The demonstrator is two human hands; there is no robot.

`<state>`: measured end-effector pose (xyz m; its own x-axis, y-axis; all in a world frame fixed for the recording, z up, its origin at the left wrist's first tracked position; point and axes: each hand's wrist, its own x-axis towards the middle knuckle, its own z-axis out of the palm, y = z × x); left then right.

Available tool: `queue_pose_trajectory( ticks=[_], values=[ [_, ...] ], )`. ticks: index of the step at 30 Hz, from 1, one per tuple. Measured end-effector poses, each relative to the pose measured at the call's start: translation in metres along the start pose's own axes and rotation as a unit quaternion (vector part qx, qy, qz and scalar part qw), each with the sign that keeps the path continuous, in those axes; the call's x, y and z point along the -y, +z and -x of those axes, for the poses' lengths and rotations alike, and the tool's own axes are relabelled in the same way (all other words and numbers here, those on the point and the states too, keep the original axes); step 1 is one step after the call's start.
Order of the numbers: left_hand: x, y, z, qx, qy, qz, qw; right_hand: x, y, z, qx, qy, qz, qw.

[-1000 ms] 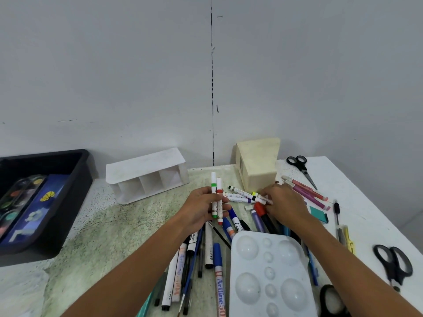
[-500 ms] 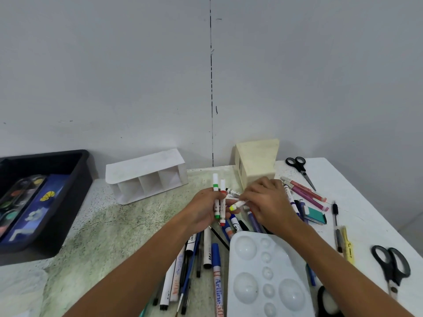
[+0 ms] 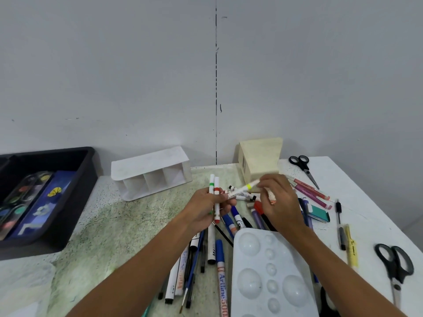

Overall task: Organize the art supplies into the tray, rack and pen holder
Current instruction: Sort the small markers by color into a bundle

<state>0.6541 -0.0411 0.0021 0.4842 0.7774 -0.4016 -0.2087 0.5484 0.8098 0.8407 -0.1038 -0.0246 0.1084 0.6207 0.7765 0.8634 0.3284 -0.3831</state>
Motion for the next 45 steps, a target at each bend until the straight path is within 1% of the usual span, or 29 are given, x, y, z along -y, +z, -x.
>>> queue_pose_trajectory(
  ticks=[1,2,3,5,7,8,9,12,14,16,18,20,22,23,24,26,30,32,35,37,40,45],
  values=[
    [0.000,-0.001,0.000,-0.008,-0.004,0.025,1.000,0.000,-0.002,0.001,-0.005,0.030,-0.008,0.999],
    [0.000,-0.004,0.000,-0.016,-0.007,0.049,0.999,-0.001,-0.004,0.000,0.005,0.071,-0.004,0.997],
    [0.001,-0.006,0.000,-0.021,-0.010,0.068,0.997,-0.002,-0.006,-0.001,0.038,0.119,0.014,0.992],
    [0.002,-0.011,0.000,-0.023,-0.014,0.093,0.995,-0.010,-0.006,-0.004,0.169,0.198,0.083,0.962],
    [0.002,-0.015,0.002,-0.024,-0.014,0.106,0.994,-0.016,-0.004,-0.006,0.293,0.227,0.135,0.919],
    [0.002,-0.017,0.003,-0.025,-0.012,0.109,0.994,-0.017,-0.002,-0.008,0.330,0.230,0.146,0.904],
    [0.002,-0.018,0.005,-0.026,-0.011,0.111,0.993,-0.017,0.000,-0.010,0.349,0.230,0.153,0.896],
    [0.000,-0.022,0.011,-0.022,-0.005,0.118,0.993,-0.014,0.001,-0.012,0.350,0.236,0.165,0.892],
    [-0.002,-0.028,0.016,-0.017,-0.002,0.121,0.992,-0.008,-0.001,-0.014,0.314,0.241,0.145,0.907],
    [-0.004,-0.035,0.021,-0.020,0.002,0.126,0.992,0.003,-0.003,-0.017,0.248,0.256,0.066,0.932],
    [-0.006,-0.044,0.027,-0.027,0.005,0.133,0.991,0.021,-0.002,-0.022,0.181,0.289,-0.043,0.939],
    [-0.008,-0.055,0.034,-0.033,0.005,0.138,0.990,0.041,0.001,-0.029,0.129,0.335,-0.167,0.918],
    [-0.009,-0.070,0.043,-0.034,0.006,0.147,0.989,0.064,0.009,-0.036,0.083,0.383,-0.294,0.872],
    [-0.011,-0.079,0.049,-0.034,0.008,0.148,0.988,0.075,0.015,-0.039,0.071,0.402,-0.331,0.851],
    [-0.012,-0.088,0.056,-0.035,0.010,0.148,0.988,0.087,0.021,-0.040,0.069,0.415,-0.349,0.837],
    [-0.013,-0.107,0.071,-0.043,0.014,0.143,0.989,0.109,0.038,-0.039,0.095,0.426,-0.365,0.823],
    [-0.013,-0.148,0.107,-0.067,0.031,0.101,0.992,0.161,0.076,-0.027,0.188,0.422,-0.402,0.790],
    [-0.012,-0.171,0.129,-0.078,0.043,0.073,0.993,0.190,0.095,-0.020,0.212,0.420,-0.415,0.779],
    [-0.013,-0.207,0.164,-0.085,0.051,-0.011,0.995,0.234,0.121,-0.010,0.222,0.414,-0.420,0.777],
    [-0.013,-0.230,0.188,-0.084,0.048,-0.066,0.993,0.263,0.137,-0.003,0.243,0.407,-0.421,0.773],
    [-0.011,-0.260,0.217,-0.086,0.042,-0.100,0.990,0.303,0.158,0.008,0.281,0.389,-0.414,0.773],
    [-0.008,-0.312,0.252,-0.127,0.007,-0.154,0.980,0.360,0.188,0.021,0.330,0.352,-0.411,0.774]
  ],
)
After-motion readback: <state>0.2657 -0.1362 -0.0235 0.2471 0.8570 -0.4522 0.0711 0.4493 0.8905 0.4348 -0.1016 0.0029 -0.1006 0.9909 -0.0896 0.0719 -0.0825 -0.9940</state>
